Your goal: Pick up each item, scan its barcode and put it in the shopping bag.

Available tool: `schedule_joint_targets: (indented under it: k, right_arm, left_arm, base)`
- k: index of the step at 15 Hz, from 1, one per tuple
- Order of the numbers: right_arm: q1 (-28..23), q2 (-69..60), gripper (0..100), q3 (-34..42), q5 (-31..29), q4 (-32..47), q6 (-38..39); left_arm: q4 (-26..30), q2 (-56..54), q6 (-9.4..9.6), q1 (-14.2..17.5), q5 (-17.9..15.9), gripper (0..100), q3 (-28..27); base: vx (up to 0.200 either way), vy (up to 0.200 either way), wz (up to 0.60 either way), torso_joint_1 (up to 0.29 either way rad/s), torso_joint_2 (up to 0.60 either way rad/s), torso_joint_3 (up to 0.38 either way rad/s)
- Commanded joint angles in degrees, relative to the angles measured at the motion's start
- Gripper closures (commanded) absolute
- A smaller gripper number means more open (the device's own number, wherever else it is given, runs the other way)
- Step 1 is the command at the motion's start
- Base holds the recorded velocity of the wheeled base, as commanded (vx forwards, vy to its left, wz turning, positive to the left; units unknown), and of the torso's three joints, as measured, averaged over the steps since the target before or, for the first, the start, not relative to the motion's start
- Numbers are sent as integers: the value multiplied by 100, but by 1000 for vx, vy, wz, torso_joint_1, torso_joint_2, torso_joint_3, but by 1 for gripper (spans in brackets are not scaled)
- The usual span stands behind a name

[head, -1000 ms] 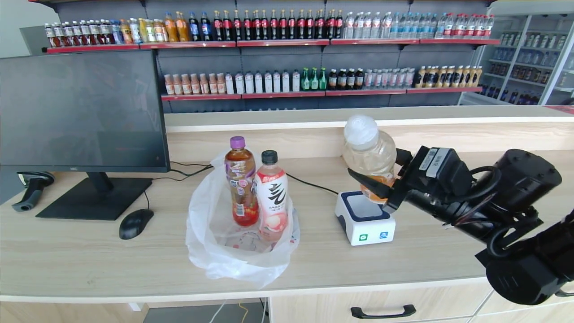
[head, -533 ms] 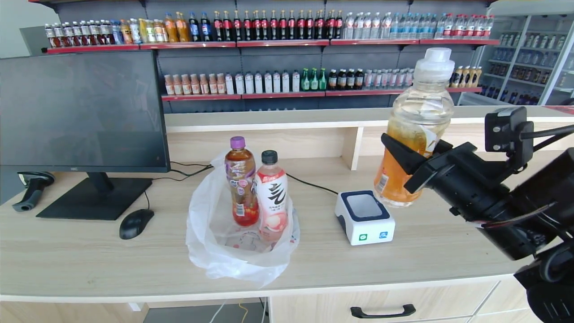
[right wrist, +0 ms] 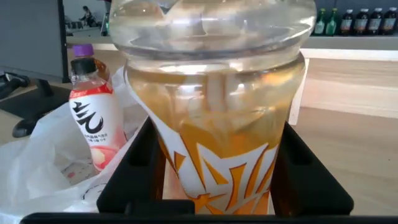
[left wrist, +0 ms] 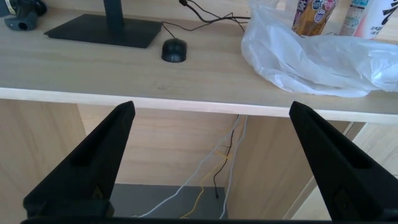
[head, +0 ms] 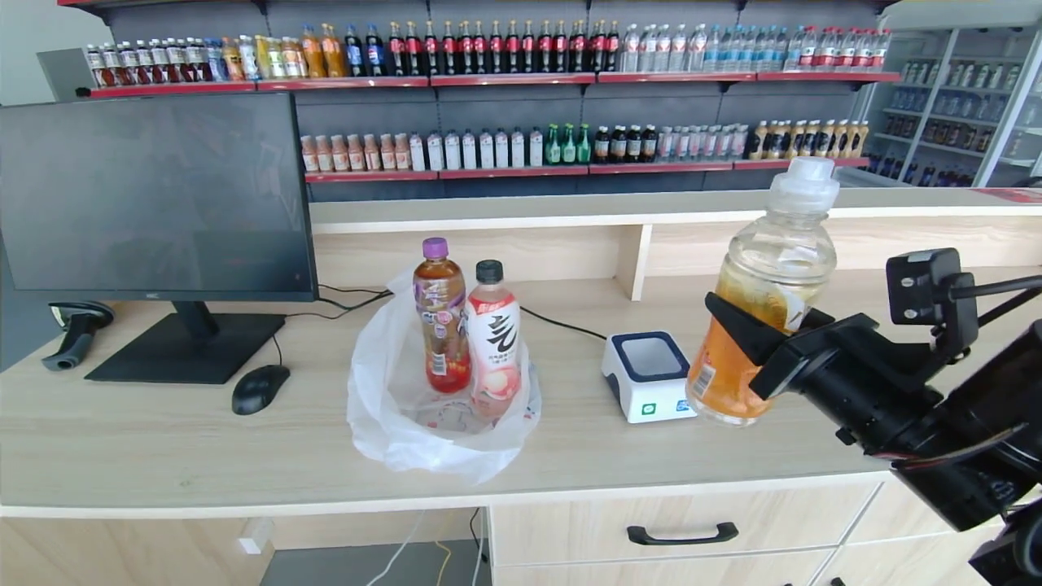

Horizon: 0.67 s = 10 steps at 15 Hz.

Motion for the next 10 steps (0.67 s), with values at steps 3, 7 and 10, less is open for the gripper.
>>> schedule_joint_targets:
  k: [3,7,10]
  right_arm:
    - [-116,-241,100,142,0,-3,41]
    - [33,-356,100,133,8,-3,5]
    - [68,-426,100,151,0,-3,5]
  left_arm:
    - [5,-2,-61,0,11,0,0]
    - [5,-2,-52,0,11,0,0]
    - [5,-2,-52,0,11,0,0]
  base:
    - [0,133,0,0,-3,6]
    - [0,200,0,18,6,1]
    - [0,200,0,1,1,1]
